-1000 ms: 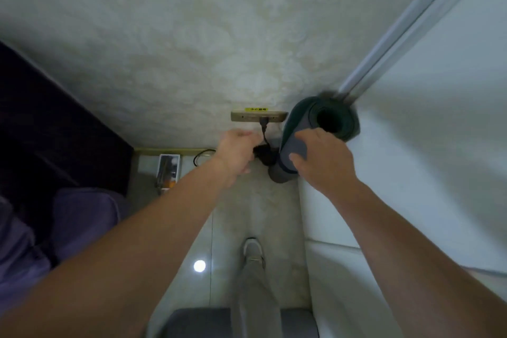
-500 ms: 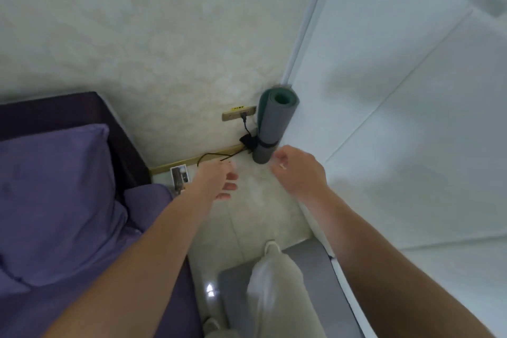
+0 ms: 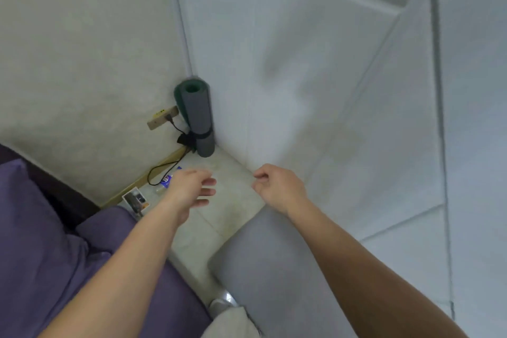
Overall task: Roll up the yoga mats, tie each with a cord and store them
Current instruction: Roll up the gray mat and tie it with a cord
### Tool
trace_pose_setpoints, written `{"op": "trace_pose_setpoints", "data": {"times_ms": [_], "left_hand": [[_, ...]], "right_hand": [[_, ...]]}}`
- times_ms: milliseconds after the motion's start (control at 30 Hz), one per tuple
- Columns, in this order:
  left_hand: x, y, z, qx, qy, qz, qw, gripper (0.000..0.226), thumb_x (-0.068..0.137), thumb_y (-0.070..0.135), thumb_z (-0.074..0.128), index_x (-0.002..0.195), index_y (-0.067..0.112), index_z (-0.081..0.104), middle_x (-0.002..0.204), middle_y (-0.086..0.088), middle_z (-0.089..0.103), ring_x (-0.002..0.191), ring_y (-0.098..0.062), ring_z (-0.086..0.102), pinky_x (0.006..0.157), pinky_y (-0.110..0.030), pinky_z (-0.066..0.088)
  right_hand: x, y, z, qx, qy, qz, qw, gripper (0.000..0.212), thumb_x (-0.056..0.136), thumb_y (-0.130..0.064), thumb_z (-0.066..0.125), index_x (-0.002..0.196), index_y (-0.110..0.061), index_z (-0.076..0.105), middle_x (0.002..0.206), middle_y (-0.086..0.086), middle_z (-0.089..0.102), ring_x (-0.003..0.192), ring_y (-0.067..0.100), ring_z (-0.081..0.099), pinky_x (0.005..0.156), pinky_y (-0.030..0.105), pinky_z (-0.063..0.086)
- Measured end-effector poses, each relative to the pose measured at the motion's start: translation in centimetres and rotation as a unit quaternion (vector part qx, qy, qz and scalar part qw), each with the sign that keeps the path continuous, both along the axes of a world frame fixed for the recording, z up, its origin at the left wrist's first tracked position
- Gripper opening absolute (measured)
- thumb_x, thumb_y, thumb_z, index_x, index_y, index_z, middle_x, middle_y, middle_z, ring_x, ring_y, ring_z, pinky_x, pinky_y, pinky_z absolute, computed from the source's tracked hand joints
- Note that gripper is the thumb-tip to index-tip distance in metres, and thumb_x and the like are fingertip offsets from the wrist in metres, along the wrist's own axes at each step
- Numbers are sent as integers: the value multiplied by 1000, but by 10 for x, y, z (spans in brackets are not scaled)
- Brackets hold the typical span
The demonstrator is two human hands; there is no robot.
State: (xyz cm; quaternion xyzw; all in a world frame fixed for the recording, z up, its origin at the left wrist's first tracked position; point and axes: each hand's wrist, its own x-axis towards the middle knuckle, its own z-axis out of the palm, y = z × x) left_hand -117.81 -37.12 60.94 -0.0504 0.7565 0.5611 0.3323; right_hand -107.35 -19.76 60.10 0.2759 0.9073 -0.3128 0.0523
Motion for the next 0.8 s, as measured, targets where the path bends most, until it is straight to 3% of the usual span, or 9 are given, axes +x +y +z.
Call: {"op": "trace_pose_setpoints", "data": {"times_ms": [200, 333, 433, 567, 800], "left_hand": [[129, 28, -5, -51, 23, -133, 990, 13, 100, 19, 54, 107, 10, 60, 99, -9, 69, 87, -29, 67, 85, -44, 51], [210, 58, -17, -62, -11, -212, 975, 9, 100, 17, 54, 101, 11, 60, 100, -11, 67, 78, -26, 65, 74, -36, 49], [268, 88, -25, -49, -27, -286, 957, 9, 99, 17, 54, 94, 12, 60, 98, -11, 67, 76, -25, 65, 69, -34, 48], [343, 120, -39, -32, -49, -383, 922, 10, 99, 18, 56, 100, 10, 61, 95, -9, 69, 79, -25, 67, 72, -35, 50], [459, 135, -44, -30, -76, -493, 866, 7, 97, 19, 57, 98, 12, 60, 90, -8, 69, 75, -25, 65, 68, -32, 46]], "right_hand": [[201, 28, -14, -10, -15, -136, 991, 26, 90, -31, 57, 113, -31, 66, 112, -11, 69, 110, 16, 60, 87, 30, 47], [333, 27, -24, -30, -41, -252, 966, 27, 89, -30, 57, 115, -29, 66, 114, -10, 69, 113, 15, 59, 91, 31, 47], [411, 17, -25, -41, -49, -338, 939, 25, 90, -31, 56, 114, -30, 65, 115, -8, 68, 113, 16, 58, 89, 29, 45], [496, -11, -25, -37, -65, -443, 893, 23, 91, -31, 55, 111, -28, 67, 114, -5, 68, 111, 19, 59, 89, 30, 46], [611, -68, -25, -46, -68, -565, 821, 19, 88, -31, 58, 104, -29, 68, 108, -6, 68, 106, 20, 62, 88, 31, 48]]}}
